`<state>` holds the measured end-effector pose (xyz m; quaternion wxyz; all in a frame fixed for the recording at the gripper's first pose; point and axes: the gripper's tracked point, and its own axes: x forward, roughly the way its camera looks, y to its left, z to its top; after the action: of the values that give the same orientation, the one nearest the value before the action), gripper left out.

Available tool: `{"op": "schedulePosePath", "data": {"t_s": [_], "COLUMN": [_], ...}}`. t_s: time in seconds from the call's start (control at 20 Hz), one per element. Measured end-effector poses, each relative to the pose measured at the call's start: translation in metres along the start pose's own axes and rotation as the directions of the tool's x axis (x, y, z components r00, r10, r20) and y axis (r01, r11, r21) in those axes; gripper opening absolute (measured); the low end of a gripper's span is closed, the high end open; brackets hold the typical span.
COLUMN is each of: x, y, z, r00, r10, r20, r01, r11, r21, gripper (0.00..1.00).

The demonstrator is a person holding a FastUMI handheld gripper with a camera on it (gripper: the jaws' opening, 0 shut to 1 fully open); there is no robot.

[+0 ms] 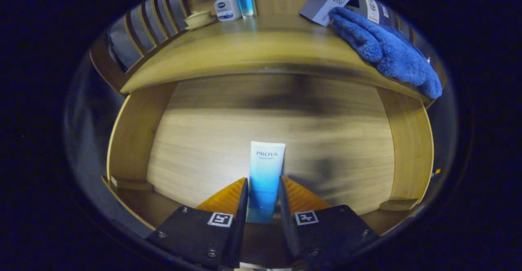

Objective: Pull open the drawer, take out the items inside it, and place them on the countertop above the cabinet.

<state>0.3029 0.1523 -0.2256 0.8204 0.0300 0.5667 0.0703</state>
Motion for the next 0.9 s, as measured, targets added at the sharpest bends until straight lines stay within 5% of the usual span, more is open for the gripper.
{"op": "schedulePosePath", "data": {"t_s": [0.15, 0.3, 0.4, 0.6, 0.9], "x": [-0.006, -0.002, 0.003, 0.01, 0.031], "y": [-0.009, -0.006, 0.001, 0.011, 0.005], "z": [0.012, -0.001, -0.006, -0.011, -0.024], "r00": [0.999, 1.0, 0.999, 0.999, 0.992], "r10": [-0.009, 0.015, 0.041, 0.029, -0.054], "r20": [0.048, 0.016, 0.004, -0.023, -0.11], "r01": [0.006, -0.016, -0.041, -0.028, 0.049], "r11": [0.997, 0.996, 0.996, 0.998, 0.998], "r21": [0.078, 0.086, 0.084, 0.052, -0.049], "gripper": [0.04, 0.05, 0.13, 0.56, 0.63]}}
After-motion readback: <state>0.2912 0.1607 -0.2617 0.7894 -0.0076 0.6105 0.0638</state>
